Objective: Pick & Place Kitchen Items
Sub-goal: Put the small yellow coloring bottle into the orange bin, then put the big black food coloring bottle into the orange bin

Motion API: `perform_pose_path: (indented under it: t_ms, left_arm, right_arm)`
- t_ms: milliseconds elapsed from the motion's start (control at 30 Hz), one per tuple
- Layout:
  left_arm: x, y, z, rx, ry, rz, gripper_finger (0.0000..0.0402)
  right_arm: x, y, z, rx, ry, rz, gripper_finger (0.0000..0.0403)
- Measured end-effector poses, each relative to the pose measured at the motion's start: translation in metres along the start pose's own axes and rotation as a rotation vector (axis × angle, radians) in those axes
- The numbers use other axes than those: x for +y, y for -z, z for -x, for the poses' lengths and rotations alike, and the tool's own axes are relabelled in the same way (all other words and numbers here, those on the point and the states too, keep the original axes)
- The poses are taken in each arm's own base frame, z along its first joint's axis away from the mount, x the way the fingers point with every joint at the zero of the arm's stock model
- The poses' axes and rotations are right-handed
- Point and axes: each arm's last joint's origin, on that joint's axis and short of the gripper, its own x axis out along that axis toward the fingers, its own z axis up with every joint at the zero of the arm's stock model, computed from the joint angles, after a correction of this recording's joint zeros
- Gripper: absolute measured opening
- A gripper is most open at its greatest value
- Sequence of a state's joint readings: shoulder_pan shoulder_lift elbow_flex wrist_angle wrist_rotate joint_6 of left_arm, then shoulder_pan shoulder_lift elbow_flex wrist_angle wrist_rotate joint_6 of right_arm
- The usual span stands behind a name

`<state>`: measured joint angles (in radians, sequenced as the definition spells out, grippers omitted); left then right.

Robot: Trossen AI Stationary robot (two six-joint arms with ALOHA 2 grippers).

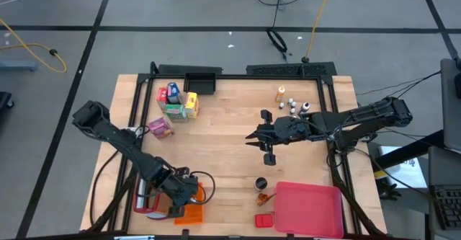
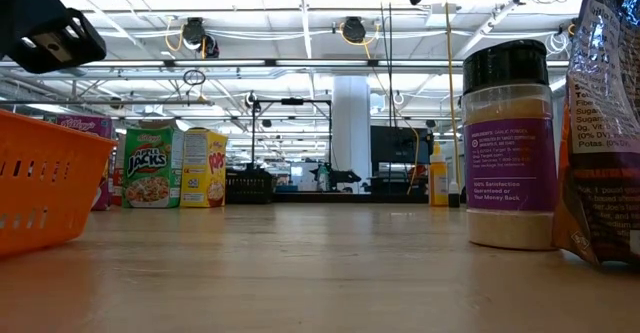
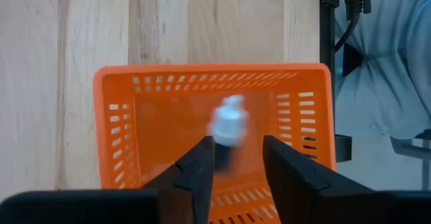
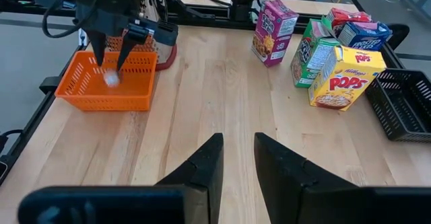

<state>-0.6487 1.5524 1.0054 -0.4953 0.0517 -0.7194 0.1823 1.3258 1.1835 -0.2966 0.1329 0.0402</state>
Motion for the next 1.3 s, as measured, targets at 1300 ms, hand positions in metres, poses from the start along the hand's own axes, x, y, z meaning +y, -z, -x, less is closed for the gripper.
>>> perform_pose_path:
  t_ms: [1300]
  left_arm:
    - [0.058,-0.042,0.008,-0.129,-0.178,-0.013,0.0141]
  right_arm:
    - [-0.109,0.124,0.049,0.330,0.836,-0.552,0.0075]
